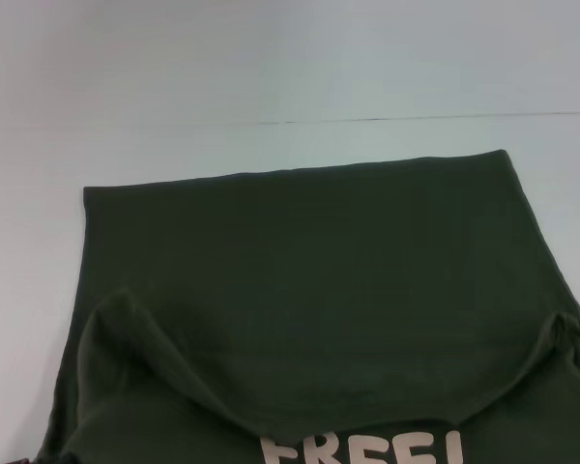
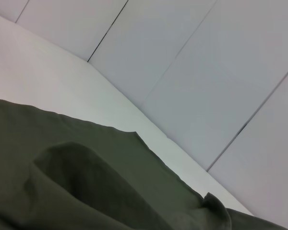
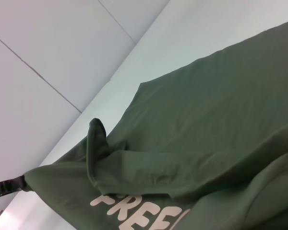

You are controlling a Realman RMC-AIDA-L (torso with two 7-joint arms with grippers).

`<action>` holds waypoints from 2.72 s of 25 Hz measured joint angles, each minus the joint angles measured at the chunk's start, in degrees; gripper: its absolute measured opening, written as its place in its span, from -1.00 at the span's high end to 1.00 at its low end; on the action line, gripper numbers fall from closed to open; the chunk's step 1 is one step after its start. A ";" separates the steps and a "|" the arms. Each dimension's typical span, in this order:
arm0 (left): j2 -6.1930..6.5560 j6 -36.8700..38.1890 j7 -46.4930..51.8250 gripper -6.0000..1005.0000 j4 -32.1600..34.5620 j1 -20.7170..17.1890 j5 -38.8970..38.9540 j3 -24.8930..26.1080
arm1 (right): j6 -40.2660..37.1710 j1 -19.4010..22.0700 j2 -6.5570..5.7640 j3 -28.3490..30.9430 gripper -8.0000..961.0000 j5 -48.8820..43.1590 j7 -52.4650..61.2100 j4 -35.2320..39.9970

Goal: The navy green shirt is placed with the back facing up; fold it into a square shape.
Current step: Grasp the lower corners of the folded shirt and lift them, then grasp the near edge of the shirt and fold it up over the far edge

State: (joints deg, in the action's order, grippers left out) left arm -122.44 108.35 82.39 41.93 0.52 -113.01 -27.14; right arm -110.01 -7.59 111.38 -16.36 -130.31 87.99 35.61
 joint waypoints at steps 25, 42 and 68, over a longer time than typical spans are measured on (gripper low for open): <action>2.64 -14.25 3.61 0.98 -7.04 21.50 -0.02 9.26 | 6.63 -14.99 -3.10 13.40 0.93 0.85 4.54 -0.61; 1.10 -44.24 5.23 0.98 -8.95 36.71 -0.02 6.76 | 43.91 -33.15 -2.19 6.90 0.92 1.56 4.21 -9.96; -1.21 -56.46 1.97 0.93 -11.08 40.05 2.34 5.20 | 59.86 -36.88 1.21 0.63 0.80 6.02 -1.72 -14.60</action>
State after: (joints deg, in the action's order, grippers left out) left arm -123.65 51.89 84.36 30.85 40.56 -110.67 -21.94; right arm -50.15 -44.47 112.59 -15.73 -124.29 86.28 21.00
